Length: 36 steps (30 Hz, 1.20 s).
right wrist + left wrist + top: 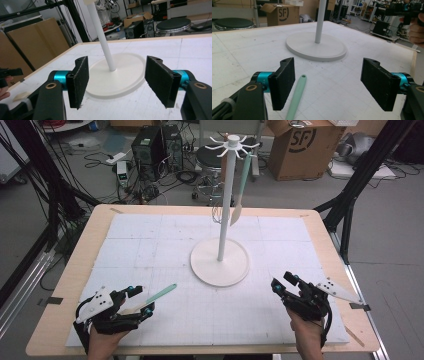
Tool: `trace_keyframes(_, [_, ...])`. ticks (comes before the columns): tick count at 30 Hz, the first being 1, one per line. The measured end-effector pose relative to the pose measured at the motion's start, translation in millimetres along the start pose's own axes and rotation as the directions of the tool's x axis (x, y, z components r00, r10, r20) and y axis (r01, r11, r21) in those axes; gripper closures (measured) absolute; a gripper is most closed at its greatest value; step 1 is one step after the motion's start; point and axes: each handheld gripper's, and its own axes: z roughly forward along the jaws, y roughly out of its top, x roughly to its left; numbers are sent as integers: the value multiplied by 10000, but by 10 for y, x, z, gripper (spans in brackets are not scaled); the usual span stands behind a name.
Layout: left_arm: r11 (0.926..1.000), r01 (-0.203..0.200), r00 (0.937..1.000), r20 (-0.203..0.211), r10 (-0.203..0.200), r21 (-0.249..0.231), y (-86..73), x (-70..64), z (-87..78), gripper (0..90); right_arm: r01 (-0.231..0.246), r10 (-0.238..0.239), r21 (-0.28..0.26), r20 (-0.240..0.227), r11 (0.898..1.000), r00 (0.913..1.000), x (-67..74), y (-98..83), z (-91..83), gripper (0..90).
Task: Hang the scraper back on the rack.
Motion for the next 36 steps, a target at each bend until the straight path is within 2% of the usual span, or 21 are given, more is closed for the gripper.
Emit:
trace_keyframes(13, [9999,-55,10000,-1,55,97,-21,-5,26,280,-456,444,404,309,9981,9985,-160,-314,-130,354])
trace_keyframes(21, [9996,-211,9997,161,207,192,-22,-64,80,280,-337,307,607,507,9976,9982,-206,-453,-229,337])
trace_keyframes(26, [9992,-342,9992,209,337,231,-23,-89,94,280,-306,283,440,515,9986,9983,-190,-444,-294,333])
trace_keyframes(36, [9983,-436,9987,284,425,379,-34,-104,115,279,-175,156,438,454,9989,9988,-151,-450,-295,331])
